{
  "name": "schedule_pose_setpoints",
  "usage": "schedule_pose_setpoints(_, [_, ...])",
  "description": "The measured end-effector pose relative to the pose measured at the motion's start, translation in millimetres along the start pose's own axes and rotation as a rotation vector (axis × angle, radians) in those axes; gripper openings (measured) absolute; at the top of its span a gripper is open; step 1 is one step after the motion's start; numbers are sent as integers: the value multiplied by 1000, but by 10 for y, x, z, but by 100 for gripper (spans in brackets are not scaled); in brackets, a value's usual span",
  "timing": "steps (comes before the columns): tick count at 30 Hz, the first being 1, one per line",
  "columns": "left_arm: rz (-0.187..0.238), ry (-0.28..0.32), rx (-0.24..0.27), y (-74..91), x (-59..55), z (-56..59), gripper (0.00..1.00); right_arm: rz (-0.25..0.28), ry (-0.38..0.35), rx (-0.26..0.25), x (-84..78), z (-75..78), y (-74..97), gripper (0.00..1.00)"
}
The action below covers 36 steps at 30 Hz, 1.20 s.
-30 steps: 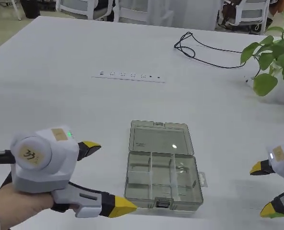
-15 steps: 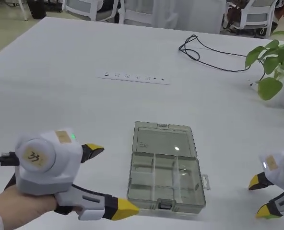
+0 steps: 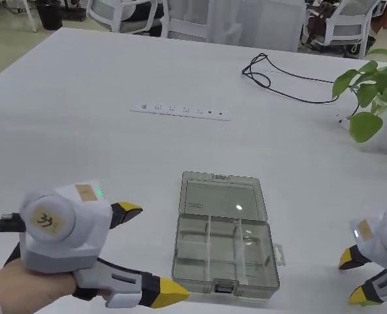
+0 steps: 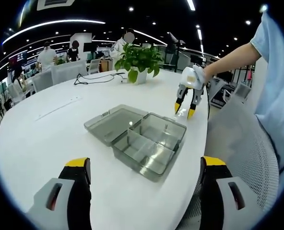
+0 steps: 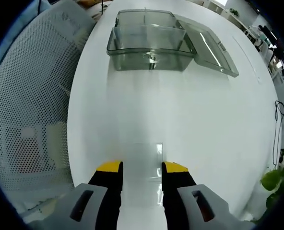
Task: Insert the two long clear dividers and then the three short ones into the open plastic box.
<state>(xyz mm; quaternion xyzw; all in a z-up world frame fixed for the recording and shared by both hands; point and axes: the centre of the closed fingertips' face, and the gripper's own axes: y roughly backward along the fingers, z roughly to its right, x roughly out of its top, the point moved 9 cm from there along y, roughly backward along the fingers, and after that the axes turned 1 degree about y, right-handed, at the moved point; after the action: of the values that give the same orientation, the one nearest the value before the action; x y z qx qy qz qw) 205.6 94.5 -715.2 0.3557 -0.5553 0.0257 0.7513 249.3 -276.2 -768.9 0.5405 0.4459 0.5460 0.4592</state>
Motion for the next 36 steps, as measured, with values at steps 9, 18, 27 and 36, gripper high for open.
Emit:
schedule_pose_setpoints(9, [-5,7,4,-8,-26,20,95,-11,4,0,-4,3,2,32])
schedule_pose_setpoints(18, [-19,10,2,-6,-69,70,95,7,3,-3,30,-49,24,32])
schedule_pose_setpoints(27, [-26,18,5,4,-88,71,93,88,1,-66,233,-28,223,32])
schedule_pose_setpoints(36, [-6,85,3,-8,-116,87,89,167,51,-151,648,-83,509,32])
